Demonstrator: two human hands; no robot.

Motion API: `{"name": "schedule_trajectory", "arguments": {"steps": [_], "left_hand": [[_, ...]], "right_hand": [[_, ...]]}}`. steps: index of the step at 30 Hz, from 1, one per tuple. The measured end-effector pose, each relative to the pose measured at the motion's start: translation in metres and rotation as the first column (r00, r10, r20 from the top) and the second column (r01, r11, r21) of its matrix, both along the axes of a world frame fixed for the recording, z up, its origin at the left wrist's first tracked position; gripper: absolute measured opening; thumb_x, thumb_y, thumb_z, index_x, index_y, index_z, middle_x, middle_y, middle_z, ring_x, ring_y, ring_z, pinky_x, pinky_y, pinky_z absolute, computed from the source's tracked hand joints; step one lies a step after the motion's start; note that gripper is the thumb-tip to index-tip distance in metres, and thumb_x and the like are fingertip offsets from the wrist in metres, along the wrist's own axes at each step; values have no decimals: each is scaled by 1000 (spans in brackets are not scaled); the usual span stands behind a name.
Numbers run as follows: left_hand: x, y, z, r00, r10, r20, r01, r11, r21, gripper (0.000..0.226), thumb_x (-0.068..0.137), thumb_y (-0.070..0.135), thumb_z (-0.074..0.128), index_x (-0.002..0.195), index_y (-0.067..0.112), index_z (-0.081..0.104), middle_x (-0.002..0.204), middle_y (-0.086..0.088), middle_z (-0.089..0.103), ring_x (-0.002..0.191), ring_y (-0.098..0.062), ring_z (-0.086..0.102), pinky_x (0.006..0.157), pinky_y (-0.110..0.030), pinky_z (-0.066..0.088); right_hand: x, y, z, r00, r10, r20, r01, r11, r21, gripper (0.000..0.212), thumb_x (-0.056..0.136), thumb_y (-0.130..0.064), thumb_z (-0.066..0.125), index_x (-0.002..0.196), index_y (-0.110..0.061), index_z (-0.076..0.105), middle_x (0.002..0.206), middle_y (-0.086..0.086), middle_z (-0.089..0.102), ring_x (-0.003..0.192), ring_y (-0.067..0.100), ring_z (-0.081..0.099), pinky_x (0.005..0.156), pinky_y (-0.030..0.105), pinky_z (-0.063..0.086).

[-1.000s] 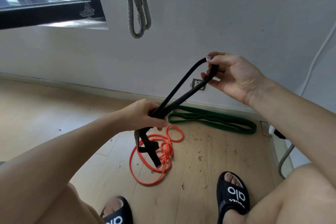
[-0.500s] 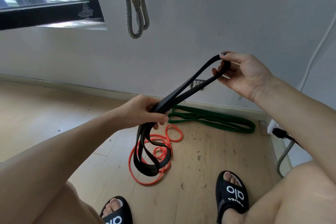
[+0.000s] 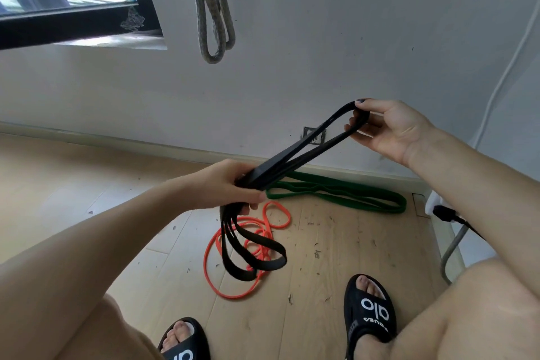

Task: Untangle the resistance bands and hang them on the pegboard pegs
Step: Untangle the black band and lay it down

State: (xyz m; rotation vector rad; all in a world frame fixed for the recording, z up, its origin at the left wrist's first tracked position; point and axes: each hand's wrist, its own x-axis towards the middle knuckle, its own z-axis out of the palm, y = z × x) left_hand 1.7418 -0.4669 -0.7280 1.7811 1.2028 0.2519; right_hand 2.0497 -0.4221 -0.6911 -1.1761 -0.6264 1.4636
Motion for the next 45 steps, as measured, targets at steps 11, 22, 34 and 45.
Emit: {"name": "schedule_trajectory", "arguments": {"steps": [11,22,34,45], "left_hand": [[10,-1,9,999,-34,0,34,998,50,16,103,22,61,104,5,63,86,-6,72,76,-20,75,71,-27,60],[25,-6,16,989,-132,-65,134,991,31,11,95,21,71,102,13,71,76,2,70,68,-14,67,66,-28,56],[5,-3,8,968,-153,-200,185,971,152,12,94,32,73,99,27,63,81,3,71,72,-9,71,65,-24,54],[4,-7,9,993,-99,69,110,980,-165,29,100,17,64,129,11,64,118,-10,75,112,-28,71,103,-42,55]], "right_hand": [[18,3,-30,691,324,647,-209,945,-250,19,96,-14,59,114,-12,63,107,15,67,99,25,64,96,43,49],[-84,-45,-27,59,529,846,-876,434,-211,67,73,-15,81,131,-32,52,109,-7,70,99,9,69,89,35,58],[-50,-38,3,130,498,857,-831,526,-180,17,93,-28,74,96,-12,70,59,-5,59,54,16,54,51,28,42],[-31,-36,3,232,590,773,-829,536,-160,27,95,-19,72,101,6,68,62,-2,52,52,15,42,51,27,38]]}}
